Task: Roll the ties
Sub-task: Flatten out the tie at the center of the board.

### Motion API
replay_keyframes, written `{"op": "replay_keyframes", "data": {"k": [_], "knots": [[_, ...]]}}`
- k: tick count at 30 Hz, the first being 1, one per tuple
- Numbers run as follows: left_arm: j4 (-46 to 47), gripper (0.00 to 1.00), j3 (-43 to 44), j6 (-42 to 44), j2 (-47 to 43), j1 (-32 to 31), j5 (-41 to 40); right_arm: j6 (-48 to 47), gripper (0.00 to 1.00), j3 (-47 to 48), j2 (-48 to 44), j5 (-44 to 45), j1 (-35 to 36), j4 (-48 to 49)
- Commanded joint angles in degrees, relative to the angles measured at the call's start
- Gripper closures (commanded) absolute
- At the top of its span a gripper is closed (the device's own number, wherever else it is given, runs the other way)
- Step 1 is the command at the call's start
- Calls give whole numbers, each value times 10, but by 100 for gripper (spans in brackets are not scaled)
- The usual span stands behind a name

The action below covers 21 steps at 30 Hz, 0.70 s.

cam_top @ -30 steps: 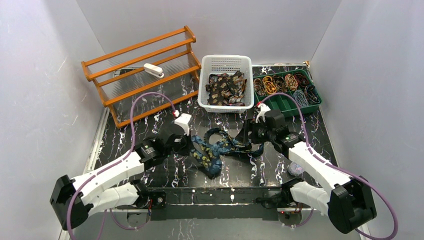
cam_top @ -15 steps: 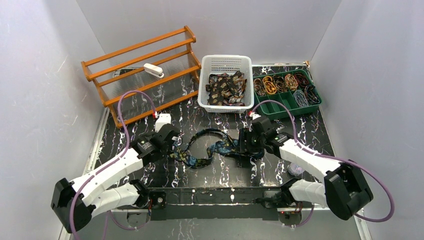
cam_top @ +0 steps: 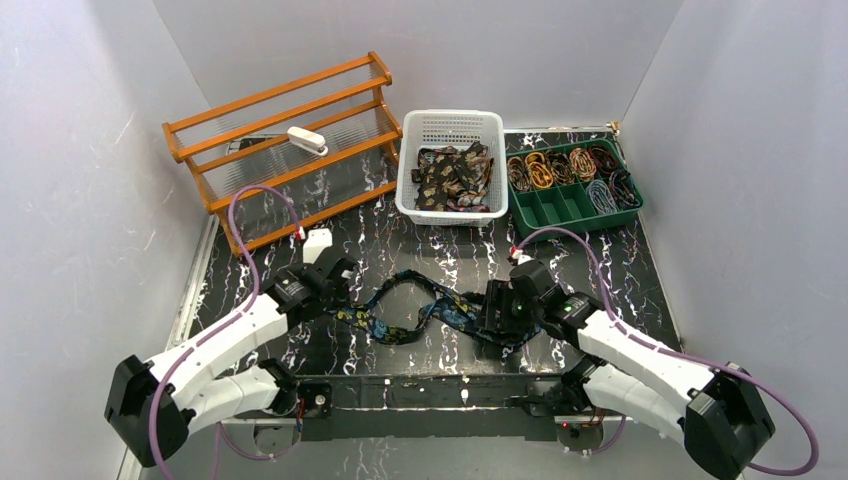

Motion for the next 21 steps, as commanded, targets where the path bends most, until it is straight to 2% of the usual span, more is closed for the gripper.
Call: {"op": "replay_keyframes", "data": {"k": [1,4,7,10,14,18,21], "knots": [[12,46,-26,-28,-55,3,56,32,24,57,-44,84,3,-59],[31,42,-50,-50,-96,3,104,66,22,68,-76,125,4,-92],[54,38,-81,-78,-134,3,139,86,21,88,-100,223,4,-133],[65,35,-98,-89,-152,3,163,112,15,120,-95,312,3,-192],[67,34,-93,-84,-142,3,172,75,6,148,-17,259,1,-183],[69,34,-86,-74,-117,3,183,32,4,177,123,220,0,-198],[69,34,-84,-67,-113,3,188,-2,3,181,185,200,0,-183]]}}
